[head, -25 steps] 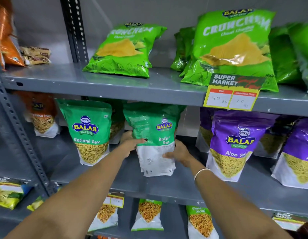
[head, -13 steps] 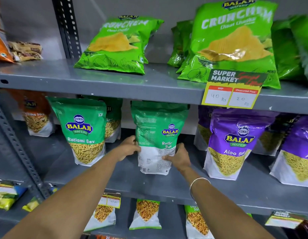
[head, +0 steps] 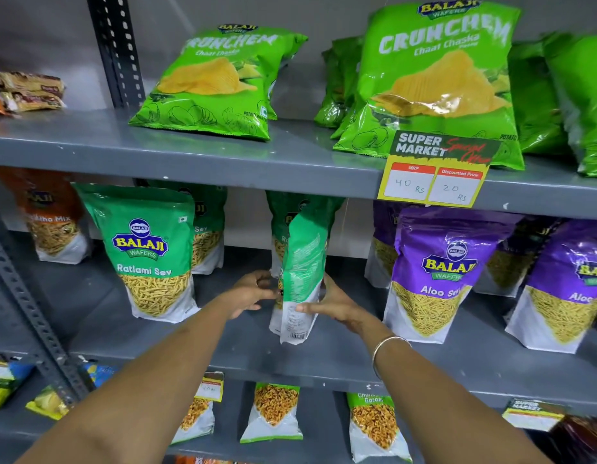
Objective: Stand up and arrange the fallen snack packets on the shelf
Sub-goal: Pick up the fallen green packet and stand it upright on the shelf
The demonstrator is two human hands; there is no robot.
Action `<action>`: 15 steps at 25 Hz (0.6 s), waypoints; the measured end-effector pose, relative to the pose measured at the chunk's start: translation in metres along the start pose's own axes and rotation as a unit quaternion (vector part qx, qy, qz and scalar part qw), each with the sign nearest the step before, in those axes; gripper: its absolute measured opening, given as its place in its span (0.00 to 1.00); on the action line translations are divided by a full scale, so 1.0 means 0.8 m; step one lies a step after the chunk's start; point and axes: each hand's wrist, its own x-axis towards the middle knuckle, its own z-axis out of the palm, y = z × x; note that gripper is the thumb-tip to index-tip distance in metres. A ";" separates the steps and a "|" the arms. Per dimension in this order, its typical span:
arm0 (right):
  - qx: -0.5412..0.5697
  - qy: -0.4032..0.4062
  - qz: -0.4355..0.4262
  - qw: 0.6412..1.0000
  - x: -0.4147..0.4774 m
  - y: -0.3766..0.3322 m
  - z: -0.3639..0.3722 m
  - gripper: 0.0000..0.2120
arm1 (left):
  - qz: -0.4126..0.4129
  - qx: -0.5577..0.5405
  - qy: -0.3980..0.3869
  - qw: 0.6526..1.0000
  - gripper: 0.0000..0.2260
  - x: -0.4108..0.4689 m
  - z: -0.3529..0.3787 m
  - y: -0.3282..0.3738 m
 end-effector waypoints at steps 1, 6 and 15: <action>-0.019 -0.002 0.013 1.000 -0.002 0.001 0.001 0.51 | 0.000 0.004 -0.001 1.000 0.33 0.001 0.005 0.001; -0.092 0.008 0.032 0.995 -0.002 -0.006 0.001 0.53 | 0.020 0.040 -0.022 0.999 0.40 0.000 0.022 0.011; -0.040 0.003 0.013 0.999 -0.009 -0.020 -0.028 0.35 | -0.015 0.022 -0.007 1.000 0.40 -0.011 0.010 0.017</action>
